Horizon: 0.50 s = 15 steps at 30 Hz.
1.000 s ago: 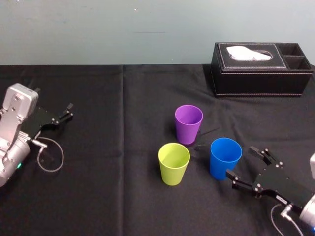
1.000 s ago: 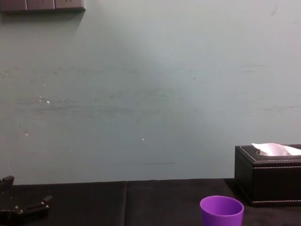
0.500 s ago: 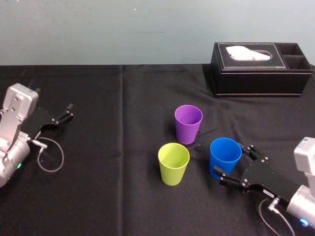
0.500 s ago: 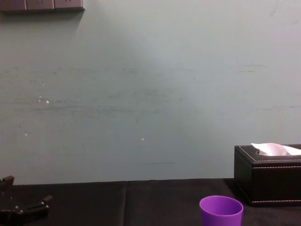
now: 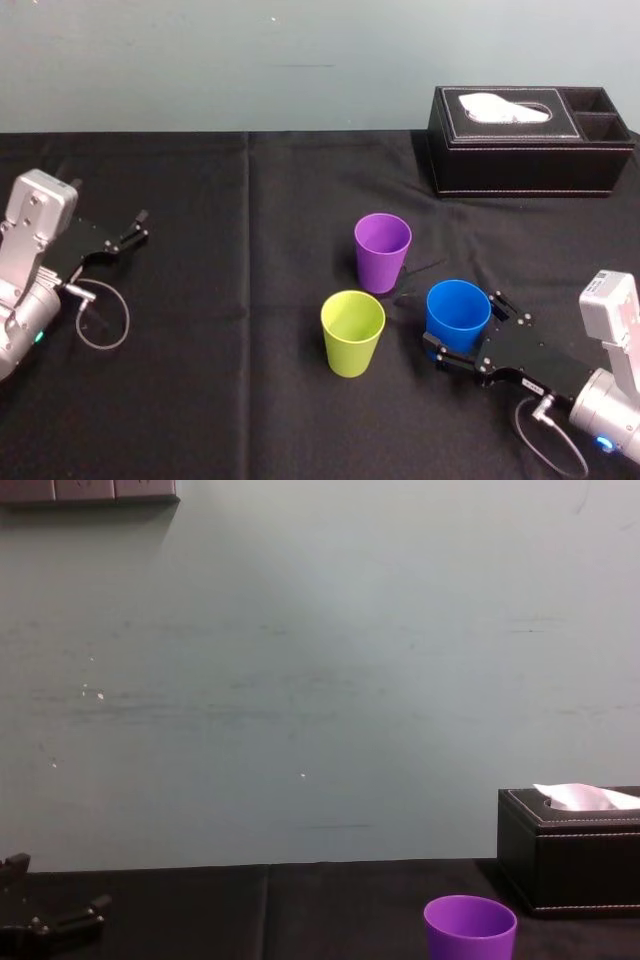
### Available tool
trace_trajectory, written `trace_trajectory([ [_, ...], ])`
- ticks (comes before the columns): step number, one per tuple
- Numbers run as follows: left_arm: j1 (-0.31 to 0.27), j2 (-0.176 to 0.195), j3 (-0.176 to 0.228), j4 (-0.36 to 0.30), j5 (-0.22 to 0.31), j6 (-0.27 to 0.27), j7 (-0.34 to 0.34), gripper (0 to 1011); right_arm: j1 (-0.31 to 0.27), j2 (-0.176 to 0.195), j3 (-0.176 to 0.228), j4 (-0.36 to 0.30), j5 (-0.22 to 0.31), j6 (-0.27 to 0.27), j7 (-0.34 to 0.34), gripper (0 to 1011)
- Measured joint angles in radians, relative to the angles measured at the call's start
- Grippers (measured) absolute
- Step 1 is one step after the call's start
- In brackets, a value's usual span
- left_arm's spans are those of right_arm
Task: Stack the three plastic cups sequentially using one hand.
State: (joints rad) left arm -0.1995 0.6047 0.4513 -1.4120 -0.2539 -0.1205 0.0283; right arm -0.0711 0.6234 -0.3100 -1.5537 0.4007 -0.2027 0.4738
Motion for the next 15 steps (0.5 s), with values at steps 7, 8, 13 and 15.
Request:
trace_trajectory([
  [7,0.0,0.0,0.0,0.0,0.0,0.0,0.0,1011,-0.003,0.003,0.001,-0.003,0.001,-0.003,0.0,821],
  [8,0.0,0.0,0.0,0.0,0.0,0.0,0.0,1011,-0.004,0.003,0.001,-0.003,0.002,-0.004,0.0,813],
  [13,0.0,0.0,0.0,0.0,0.0,0.0,0.0,1011,-0.005,0.004,0.002,-0.004,0.002,-0.005,-0.001,749],
  [15,0.0,0.0,0.0,0.0,0.0,0.0,0.0,1011,-0.005,0.004,0.002,-0.004,0.003,-0.006,-0.002,743],
])
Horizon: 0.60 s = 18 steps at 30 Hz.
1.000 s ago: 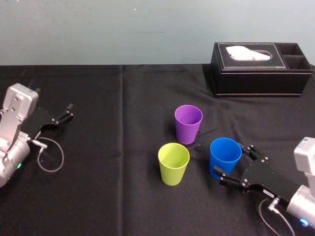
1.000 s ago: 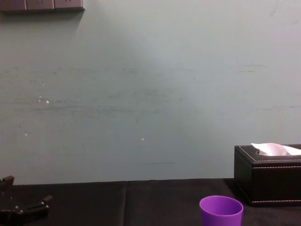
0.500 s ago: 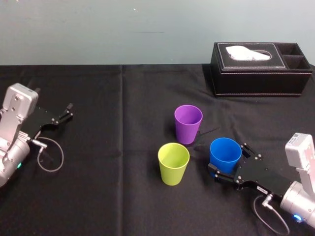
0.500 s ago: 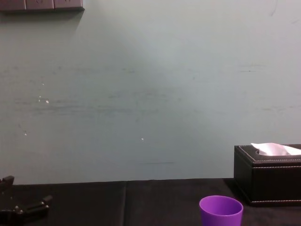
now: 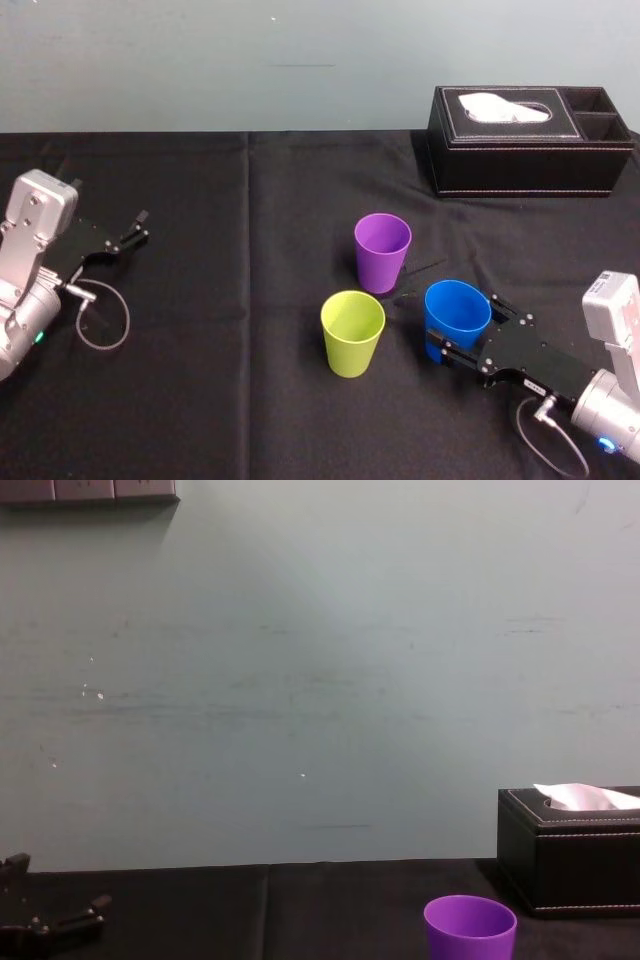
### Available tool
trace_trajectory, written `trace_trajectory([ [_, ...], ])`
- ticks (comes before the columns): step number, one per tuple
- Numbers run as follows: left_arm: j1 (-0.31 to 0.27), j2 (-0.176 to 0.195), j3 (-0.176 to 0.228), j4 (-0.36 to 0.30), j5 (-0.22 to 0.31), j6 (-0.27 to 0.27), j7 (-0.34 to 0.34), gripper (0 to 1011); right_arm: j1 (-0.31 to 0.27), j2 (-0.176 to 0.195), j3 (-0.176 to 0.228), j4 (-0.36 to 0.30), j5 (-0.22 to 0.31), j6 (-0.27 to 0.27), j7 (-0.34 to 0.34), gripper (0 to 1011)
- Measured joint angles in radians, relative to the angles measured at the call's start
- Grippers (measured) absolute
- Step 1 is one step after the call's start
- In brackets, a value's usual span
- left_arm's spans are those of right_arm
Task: Stack the three plastic cups sequentially using one hand.
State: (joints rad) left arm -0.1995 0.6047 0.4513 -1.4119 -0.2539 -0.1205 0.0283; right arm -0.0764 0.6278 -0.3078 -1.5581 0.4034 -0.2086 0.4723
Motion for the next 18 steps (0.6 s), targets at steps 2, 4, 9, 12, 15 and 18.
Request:
trace_trajectory([
  [2,0.0,0.0,0.0,0.0,0.0,0.0,0.0,1011,0.0,0.0,0.0,0.0,0.0,0.0,0.0,735],
  [4,0.0,0.0,0.0,0.0,0.0,0.0,0.0,1011,0.0,0.0,0.0,0.0,0.0,0.0,-0.001,732],
  [9,0.0,0.0,0.0,0.0,0.0,0.0,0.0,1011,-0.001,0.001,0.001,-0.001,0.001,-0.001,-0.002,724],
  [12,0.0,0.0,0.0,0.0,0.0,0.0,0.0,1011,-0.001,0.001,0.001,-0.001,0.002,-0.001,-0.002,724],
  [15,0.0,0.0,0.0,0.0,0.0,0.0,0.0,1011,-0.002,0.001,0.001,-0.001,0.002,-0.002,-0.003,726],
  [18,0.0,0.0,0.0,0.0,0.0,0.0,0.0,1011,-0.002,0.001,0.001,-0.002,0.002,-0.002,-0.003,724],
])
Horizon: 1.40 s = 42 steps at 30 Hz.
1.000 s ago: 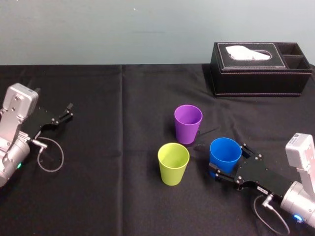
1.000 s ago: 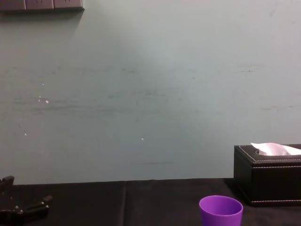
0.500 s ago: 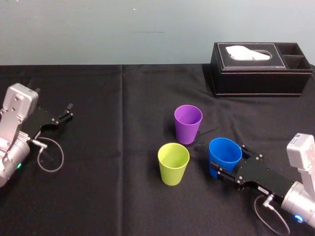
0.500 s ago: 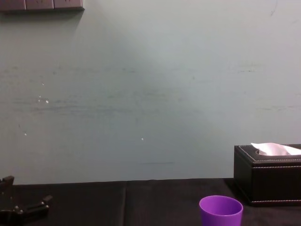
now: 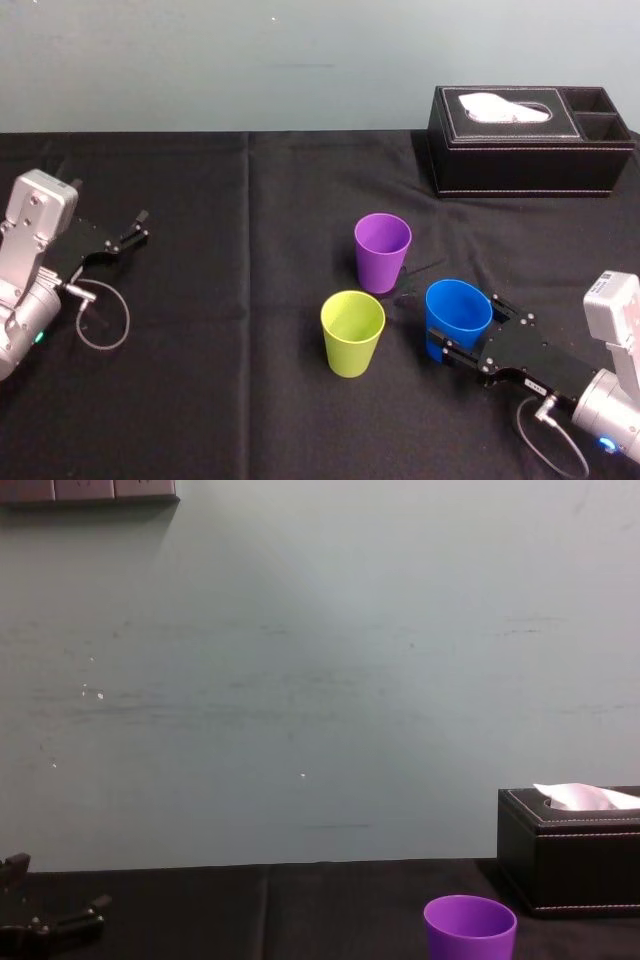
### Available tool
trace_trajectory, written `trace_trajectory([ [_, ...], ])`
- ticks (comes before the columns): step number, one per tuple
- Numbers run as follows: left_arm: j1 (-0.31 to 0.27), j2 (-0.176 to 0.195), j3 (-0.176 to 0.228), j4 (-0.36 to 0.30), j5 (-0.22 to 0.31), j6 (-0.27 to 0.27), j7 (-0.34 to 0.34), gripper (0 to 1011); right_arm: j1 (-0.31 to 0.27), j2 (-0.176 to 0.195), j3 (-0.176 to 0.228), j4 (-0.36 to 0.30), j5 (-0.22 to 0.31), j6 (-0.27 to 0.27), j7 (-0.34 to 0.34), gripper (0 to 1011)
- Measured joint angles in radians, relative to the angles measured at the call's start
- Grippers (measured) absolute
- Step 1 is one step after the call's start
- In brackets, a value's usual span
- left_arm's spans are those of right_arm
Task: Stack the three plastic cups sequentially using one hand.
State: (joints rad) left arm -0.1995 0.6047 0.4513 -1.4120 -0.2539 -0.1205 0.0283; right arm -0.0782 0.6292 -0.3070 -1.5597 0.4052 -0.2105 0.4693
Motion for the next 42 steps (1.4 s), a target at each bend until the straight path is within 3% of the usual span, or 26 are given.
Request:
trace_trajectory([
  [6,0.0,0.0,0.0,0.0,0.0,0.0,0.0,1011,-0.033,0.004,0.03,-0.042,0.02,0.02,0.008,724],
  [12,0.0,0.0,0.0,0.0,0.0,0.0,0.0,1011,-0.11,0.035,0.101,-0.207,0.052,0.143,-0.037,724],
  [13,0.0,0.0,0.0,0.0,0.0,0.0,0.0,1011,-0.11,0.035,0.101,-0.207,0.052,0.143,-0.037,724],
  [15,0.0,0.0,0.0,0.0,0.0,0.0,0.0,1011,-0.124,0.047,0.127,-0.272,0.064,0.204,-0.052,724],
  [19,0.0,0.0,0.0,0.0,0.0,0.0,0.0,1011,-0.117,0.057,0.141,-0.317,0.072,0.26,-0.058,724],
  [25,0.0,0.0,0.0,0.0,0.0,0.0,0.0,1011,-0.044,0.065,0.126,-0.344,0.07,0.357,-0.064,724],
  [35,0.0,0.0,0.0,0.0,0.0,0.0,0.0,1011,0.074,0.045,0.075,-0.329,0.051,0.421,-0.065,724],
  [42,0.0,0.0,0.0,0.0,0.0,0.0,0.0,1011,0.177,-0.002,0.024,-0.257,0.045,0.443,-0.064,724],
])
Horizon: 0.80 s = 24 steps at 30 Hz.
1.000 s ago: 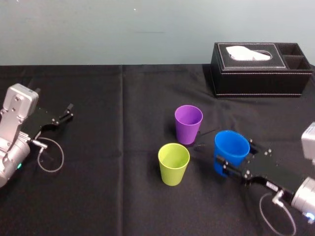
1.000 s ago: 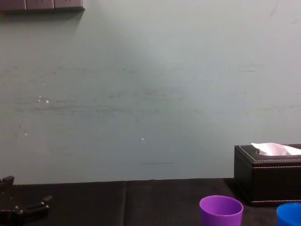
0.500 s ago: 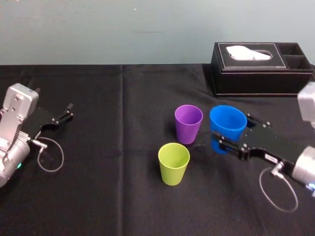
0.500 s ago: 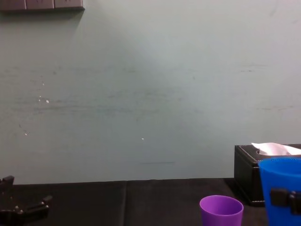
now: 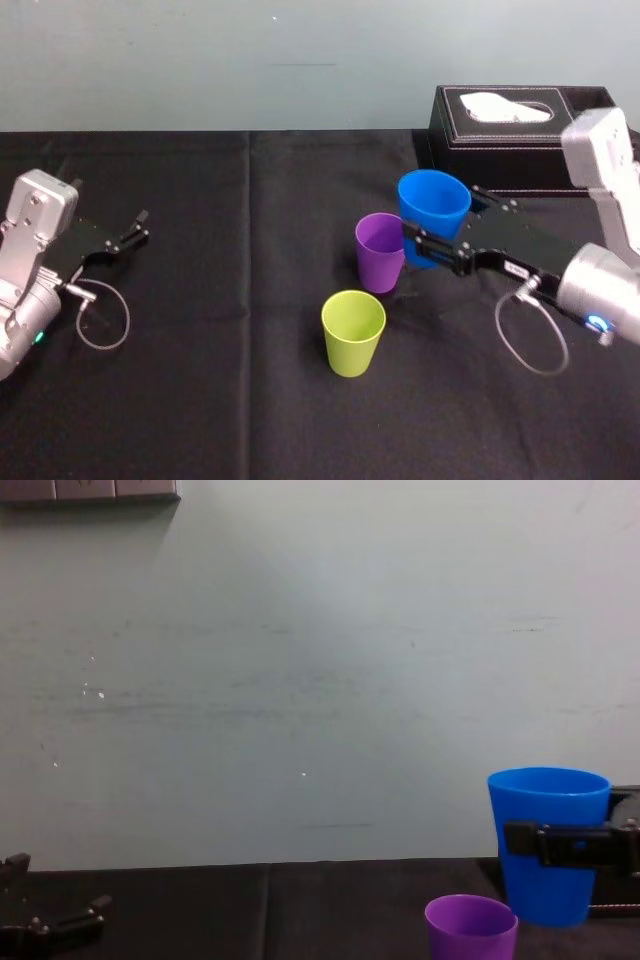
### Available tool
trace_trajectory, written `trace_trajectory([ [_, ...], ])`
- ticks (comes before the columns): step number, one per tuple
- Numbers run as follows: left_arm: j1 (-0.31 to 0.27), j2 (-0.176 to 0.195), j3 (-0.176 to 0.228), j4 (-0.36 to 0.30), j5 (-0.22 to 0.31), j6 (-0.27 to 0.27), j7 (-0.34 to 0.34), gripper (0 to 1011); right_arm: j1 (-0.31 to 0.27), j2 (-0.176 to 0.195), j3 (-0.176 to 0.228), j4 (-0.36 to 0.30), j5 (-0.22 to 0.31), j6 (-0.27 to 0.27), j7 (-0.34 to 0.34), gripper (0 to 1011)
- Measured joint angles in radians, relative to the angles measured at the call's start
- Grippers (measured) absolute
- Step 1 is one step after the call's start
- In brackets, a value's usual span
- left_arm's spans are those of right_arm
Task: Stack the three plastic cups sequentially using one hand.
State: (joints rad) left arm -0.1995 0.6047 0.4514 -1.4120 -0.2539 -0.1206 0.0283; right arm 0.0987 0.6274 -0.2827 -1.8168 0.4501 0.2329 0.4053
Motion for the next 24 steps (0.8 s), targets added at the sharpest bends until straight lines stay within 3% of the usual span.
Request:
trace_trajectory([
  [12,0.0,0.0,0.0,0.0,0.0,0.0,0.0,1011,0.122,-0.066,-0.075,0.142,-0.022,-0.013,0.018,724],
  [24,0.0,0.0,0.0,0.0,0.0,0.0,0.0,1011,0.205,-0.107,-0.129,0.231,-0.067,-0.02,0.033,724],
])
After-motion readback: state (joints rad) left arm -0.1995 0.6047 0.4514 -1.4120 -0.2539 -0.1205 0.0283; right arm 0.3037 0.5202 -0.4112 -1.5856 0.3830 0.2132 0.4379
